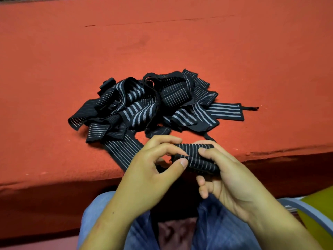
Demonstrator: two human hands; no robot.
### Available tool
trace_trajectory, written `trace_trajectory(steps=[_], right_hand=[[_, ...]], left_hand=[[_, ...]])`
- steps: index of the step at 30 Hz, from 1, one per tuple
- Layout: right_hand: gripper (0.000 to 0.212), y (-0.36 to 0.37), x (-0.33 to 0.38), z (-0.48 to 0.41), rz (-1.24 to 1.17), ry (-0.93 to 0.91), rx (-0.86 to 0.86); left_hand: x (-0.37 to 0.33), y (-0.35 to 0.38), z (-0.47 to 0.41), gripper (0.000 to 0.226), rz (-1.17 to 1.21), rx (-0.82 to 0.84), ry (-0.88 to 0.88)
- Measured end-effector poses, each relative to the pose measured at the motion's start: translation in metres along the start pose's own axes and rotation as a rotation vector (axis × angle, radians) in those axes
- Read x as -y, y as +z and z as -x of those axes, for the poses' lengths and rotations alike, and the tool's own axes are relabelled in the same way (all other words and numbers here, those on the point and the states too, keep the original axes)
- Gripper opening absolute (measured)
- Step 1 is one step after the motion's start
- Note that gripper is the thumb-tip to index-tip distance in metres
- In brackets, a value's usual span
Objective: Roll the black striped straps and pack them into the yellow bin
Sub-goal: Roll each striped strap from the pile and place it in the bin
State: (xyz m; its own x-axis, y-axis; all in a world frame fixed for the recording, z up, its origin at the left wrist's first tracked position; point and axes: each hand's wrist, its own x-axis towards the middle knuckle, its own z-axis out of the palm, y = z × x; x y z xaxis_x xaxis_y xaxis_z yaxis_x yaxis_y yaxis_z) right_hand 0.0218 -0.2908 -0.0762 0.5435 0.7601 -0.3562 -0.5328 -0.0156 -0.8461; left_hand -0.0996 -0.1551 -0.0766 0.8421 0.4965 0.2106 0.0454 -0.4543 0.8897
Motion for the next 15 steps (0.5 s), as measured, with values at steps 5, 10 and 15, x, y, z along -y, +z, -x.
trace_trajectory(steps=[5,10,15], right_hand=[[0.026,0.003,-0.0013,0.0023,0.015,0.024,0.05],[0.032,0.005,-0.0002,0.0031,-0.029,0.064,0.008],[0.034,0.0054,0.0036,0.0038,-0.026,0.076,0.031]], left_hand=[[-0.0005,0.0028,-0.0009,0.013,-0.012,-0.115,0.033],[0.0012,-0.0014,0.0015,0.019,-0.109,-0.061,0.146],[0.0007,-0.0021,0.0018,0.027,-0.217,0.005,0.188]])
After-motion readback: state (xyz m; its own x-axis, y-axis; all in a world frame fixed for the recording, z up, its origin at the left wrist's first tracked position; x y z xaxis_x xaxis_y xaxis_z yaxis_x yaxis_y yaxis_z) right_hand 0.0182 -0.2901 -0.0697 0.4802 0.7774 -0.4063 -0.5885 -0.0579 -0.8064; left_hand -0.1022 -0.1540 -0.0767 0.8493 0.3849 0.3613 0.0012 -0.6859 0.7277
